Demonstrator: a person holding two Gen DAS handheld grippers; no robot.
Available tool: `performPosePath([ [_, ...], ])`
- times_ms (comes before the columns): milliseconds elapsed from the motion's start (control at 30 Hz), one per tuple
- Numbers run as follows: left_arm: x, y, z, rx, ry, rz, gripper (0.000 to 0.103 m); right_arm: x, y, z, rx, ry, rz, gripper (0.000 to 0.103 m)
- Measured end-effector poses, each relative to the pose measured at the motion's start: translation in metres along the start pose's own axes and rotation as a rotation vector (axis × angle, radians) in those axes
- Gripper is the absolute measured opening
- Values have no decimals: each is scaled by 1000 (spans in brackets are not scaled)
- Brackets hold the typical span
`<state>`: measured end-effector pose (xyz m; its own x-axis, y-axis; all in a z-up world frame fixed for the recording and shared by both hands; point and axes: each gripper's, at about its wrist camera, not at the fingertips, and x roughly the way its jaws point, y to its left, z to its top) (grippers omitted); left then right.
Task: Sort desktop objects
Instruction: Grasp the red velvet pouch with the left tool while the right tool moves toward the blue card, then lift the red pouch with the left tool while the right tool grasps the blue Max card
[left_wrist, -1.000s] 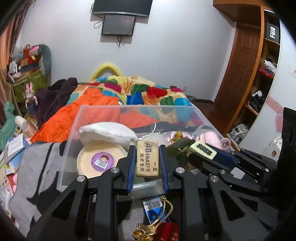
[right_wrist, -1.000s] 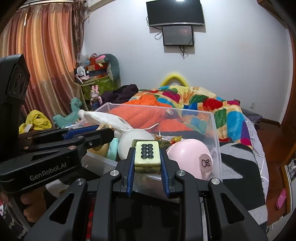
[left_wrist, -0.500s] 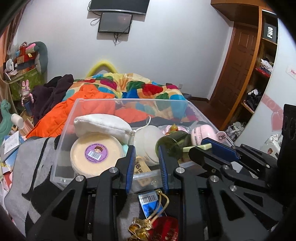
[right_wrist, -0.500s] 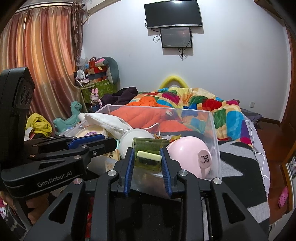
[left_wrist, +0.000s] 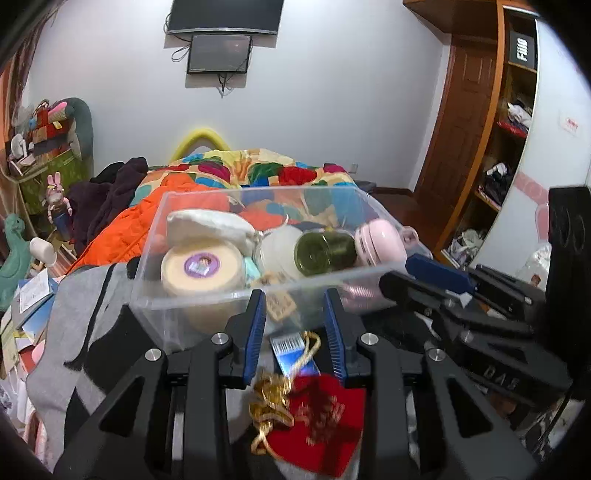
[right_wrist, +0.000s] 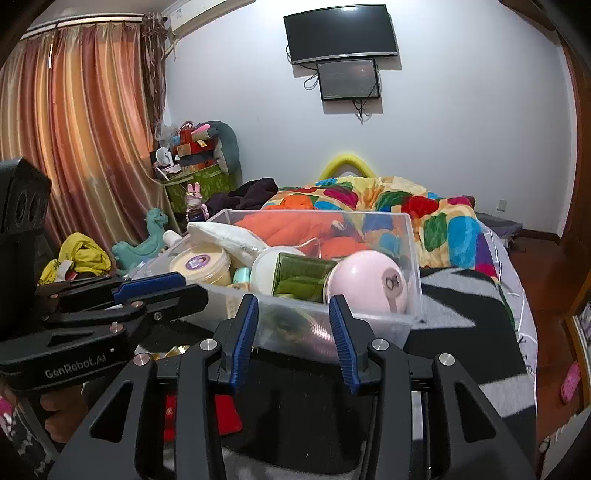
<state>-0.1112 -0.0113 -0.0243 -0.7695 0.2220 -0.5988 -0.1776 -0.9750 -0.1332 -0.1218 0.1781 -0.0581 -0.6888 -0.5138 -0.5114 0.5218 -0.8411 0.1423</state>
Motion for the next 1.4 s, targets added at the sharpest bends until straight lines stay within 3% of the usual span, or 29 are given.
performPosePath([
  [133, -4, -4, -11, 18, 19, 17, 45, -6, 0, -6, 21, 5, 4, 41],
  [233, -5, -8, -20, 38, 42, 27, 47, -12, -1, -11, 34, 1, 3, 45],
  [400, 3, -11, -35, 52, 95, 64, 63, -19, -5, -14, 54, -4, 5, 47],
  [467, 8, -11, -40, 39, 128, 59, 76, -21, -5, -15, 61, -4, 7, 50],
  [533, 12, -12, -44, 34, 150, 42, 81, -22, -6, -16, 66, -5, 7, 53],
  [767, 38, -28, -58, 77, 255, 5, 94, -21, -7, -20, 73, 8, 11, 53],
  [867, 41, -36, -62, 112, 243, 42, 95, -19, -8, -22, 74, 15, 8, 53],
  [1000, 38, -28, -58, 47, 232, 19, 95, -17, -8, -23, 77, 26, 8, 53],
  [1200, 28, -6, -54, -67, 190, -5, 69, -12, 0, -26, 53, 38, 3, 53],
  [1267, 26, 2, -52, -99, 182, -12, 52, -10, 3, -27, 48, 43, 1, 53],
  [1400, 24, 13, -53, -140, 169, -10, 30, -2, 10, -28, 34, 64, -7, 53],
])
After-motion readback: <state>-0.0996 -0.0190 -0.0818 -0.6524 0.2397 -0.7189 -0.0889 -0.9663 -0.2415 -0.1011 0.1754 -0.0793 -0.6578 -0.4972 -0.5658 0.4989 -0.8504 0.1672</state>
